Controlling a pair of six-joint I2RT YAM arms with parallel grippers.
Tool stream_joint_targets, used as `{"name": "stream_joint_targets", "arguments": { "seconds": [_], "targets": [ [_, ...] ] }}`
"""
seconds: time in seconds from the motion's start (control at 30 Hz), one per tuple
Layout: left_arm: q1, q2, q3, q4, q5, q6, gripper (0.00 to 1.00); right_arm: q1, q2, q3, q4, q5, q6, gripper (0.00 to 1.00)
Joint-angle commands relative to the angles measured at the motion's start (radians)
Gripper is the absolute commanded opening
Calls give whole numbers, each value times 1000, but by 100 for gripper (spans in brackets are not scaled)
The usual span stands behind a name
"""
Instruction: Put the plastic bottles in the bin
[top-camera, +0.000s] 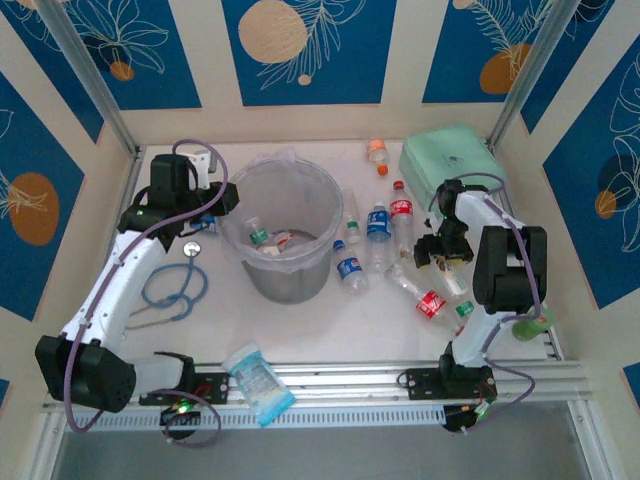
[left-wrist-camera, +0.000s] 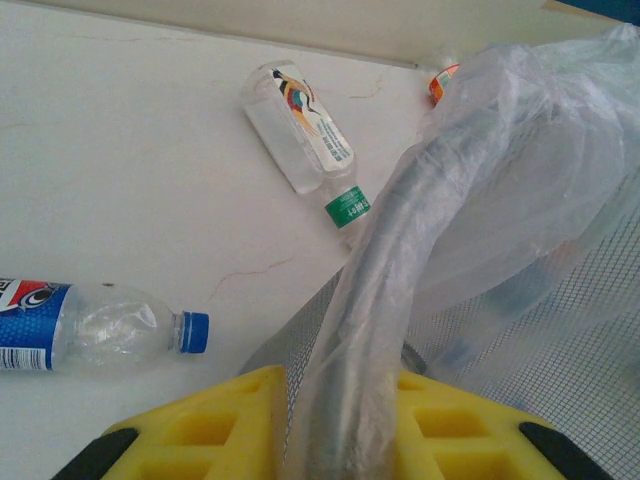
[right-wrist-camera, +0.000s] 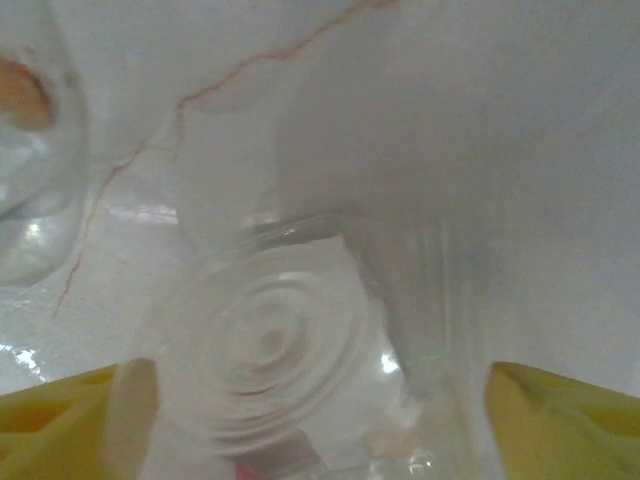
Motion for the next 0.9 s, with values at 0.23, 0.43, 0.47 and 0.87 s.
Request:
{"name": "stream_joint_targets", "arguments": {
  "seconds": [0.23,0.43,0.47,0.87],
  "targets": [
    [17,-7,-7,1,11,4,27,-19,-123,68,-73,33,39,61],
    [20,-12,-7,2,11,4,27,-20,-213,182,-131,46,71,51],
    [20,-12,-6,3,12,4,27,-19,-227,208,-142,43,74,50],
    [25,-16,-11,7,6,-4,27,61,-541,318,149,-315,200,10]
  ]
}}
